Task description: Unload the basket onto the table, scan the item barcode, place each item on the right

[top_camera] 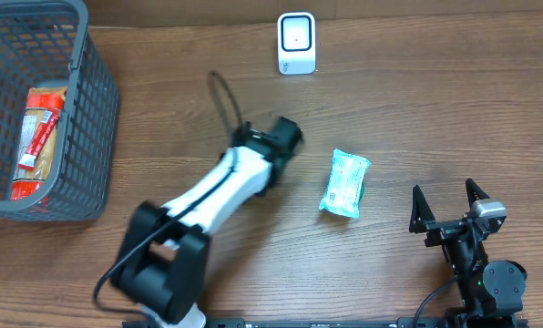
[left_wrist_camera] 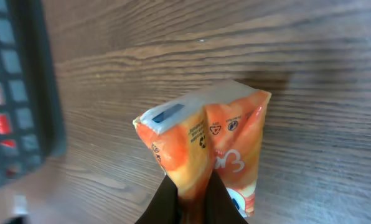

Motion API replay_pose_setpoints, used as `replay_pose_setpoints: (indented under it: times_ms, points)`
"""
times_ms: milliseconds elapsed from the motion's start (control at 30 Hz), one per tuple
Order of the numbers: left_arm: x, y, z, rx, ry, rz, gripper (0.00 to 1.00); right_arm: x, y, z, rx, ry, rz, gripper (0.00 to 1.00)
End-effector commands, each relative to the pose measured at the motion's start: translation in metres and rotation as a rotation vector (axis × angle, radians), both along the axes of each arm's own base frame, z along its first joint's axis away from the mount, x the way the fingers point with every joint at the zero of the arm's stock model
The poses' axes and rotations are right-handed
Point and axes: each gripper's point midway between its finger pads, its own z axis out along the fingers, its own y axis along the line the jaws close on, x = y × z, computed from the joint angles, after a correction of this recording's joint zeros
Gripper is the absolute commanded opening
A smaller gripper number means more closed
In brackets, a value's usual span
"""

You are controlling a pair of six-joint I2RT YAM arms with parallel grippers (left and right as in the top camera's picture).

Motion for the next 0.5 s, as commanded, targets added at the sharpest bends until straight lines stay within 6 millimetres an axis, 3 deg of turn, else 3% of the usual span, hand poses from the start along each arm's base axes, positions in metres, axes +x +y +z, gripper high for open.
replay_pose_setpoints:
  times_ms: [0,267,467]
  points:
    - [0.010,0.007,0.000,0.202,-0.057,-0.035,0.04,0.000,-0.001,-0.003,-0.004,-0.001,-0.004,1.00]
    - [0.003,0.005,-0.031,0.236,0.020,-0.036,0.05,0.000,-0.001,-0.003,-0.004,-0.001,-0.004,1.00]
    - [0.002,0.003,-0.032,0.208,-0.001,-0.004,0.22,0.000,-0.001,-0.003,-0.004,-0.001,-0.004,1.00]
